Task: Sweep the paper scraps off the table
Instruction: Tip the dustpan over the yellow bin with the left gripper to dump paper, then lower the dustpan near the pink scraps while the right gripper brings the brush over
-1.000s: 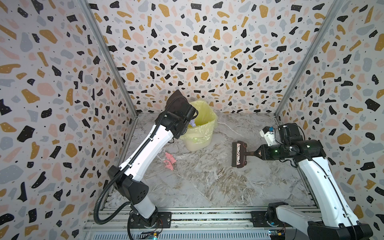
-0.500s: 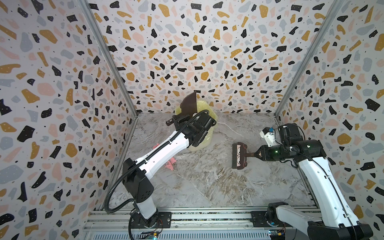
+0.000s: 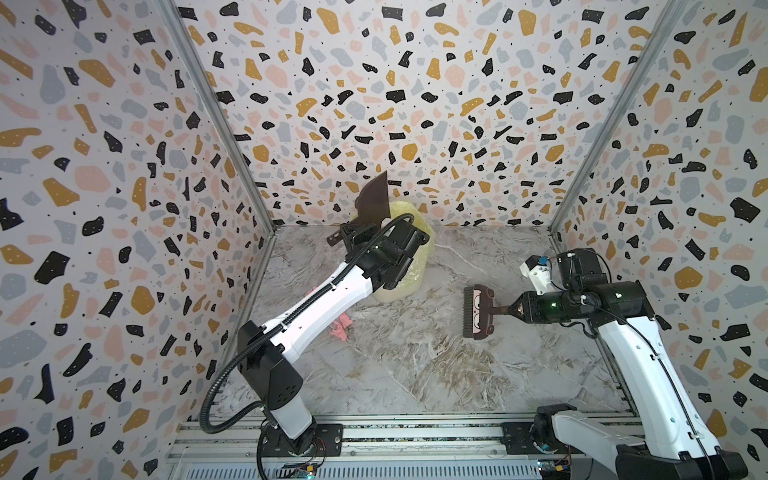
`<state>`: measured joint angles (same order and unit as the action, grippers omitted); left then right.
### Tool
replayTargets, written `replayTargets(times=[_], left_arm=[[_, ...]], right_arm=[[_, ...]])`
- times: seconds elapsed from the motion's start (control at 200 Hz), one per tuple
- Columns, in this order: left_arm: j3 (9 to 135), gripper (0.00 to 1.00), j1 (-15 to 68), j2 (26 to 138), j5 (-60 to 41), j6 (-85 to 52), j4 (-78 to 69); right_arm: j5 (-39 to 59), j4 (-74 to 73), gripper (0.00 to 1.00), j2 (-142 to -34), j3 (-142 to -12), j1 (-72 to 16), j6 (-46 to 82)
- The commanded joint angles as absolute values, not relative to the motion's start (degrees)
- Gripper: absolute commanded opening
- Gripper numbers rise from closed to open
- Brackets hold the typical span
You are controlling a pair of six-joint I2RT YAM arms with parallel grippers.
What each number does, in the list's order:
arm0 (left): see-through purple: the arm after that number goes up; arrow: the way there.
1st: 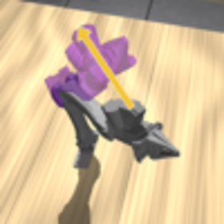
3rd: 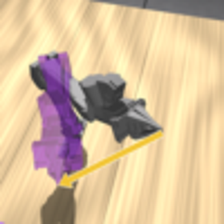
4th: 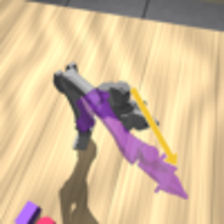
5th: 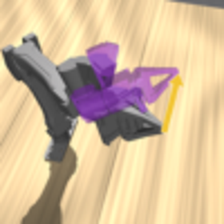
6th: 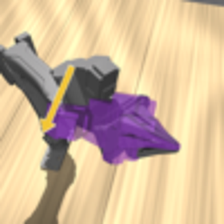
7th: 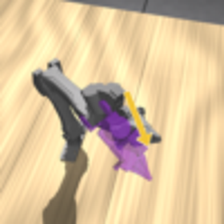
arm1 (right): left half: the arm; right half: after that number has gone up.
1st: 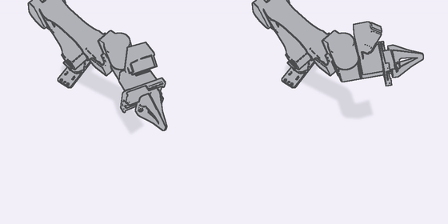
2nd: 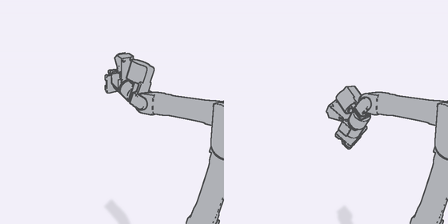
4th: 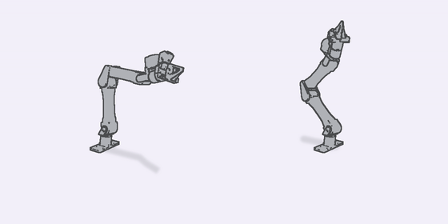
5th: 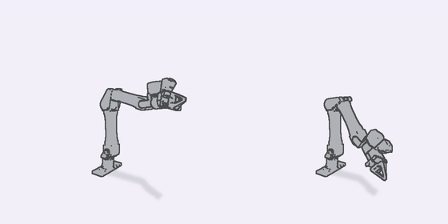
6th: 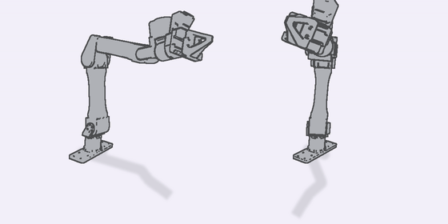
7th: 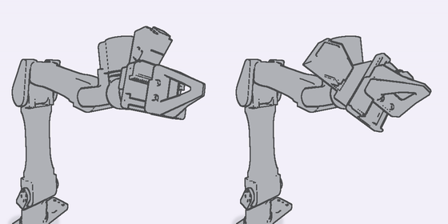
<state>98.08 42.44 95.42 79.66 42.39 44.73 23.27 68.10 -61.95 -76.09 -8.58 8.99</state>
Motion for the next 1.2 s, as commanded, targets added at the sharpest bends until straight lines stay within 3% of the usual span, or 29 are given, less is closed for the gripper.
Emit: replayTargets(times=[0.0, 0.245, 0.491, 0.831, 1.016, 1.196], left_arm=[[97.49, 0.00, 42.25, 92.69, 79.46, 40.86, 43.46], [97.78, 0.00, 41.58, 88.53, 73.05, 33.18, 47.08], [96.85, 0.00, 41.48, 80.65, 57.97, 17.26, 54.32], [86.28, 0.00, 41.29, 66.18, 40.83, 3.35, 52.74], [81.07, 0.00, 41.24, 60.99, 36.31, 0.05, 51.42], [78.14, 0.00, 41.25, 59.17, 33.73, -0.61, 50.96]], right_arm=[[25.30, 67.17, 0.00, -60.05, -76.05, -8.57, 10.29], [26.69, 61.62, 0.00, -57.15, -71.40, -12.78, 16.67], [24.68, 49.82, 0.00, -51.42, -62.47, -23.53, 29.24], [15.24, 21.16, 0.00, -42.98, -44.19, -46.18, 52.03], [10.08, 4.36, 0.00, -50.49, -39.18, -58.39, 57.06], [11.88, -11.42, 0.00, -63.19, -39.47, -62.54, 58.15]])
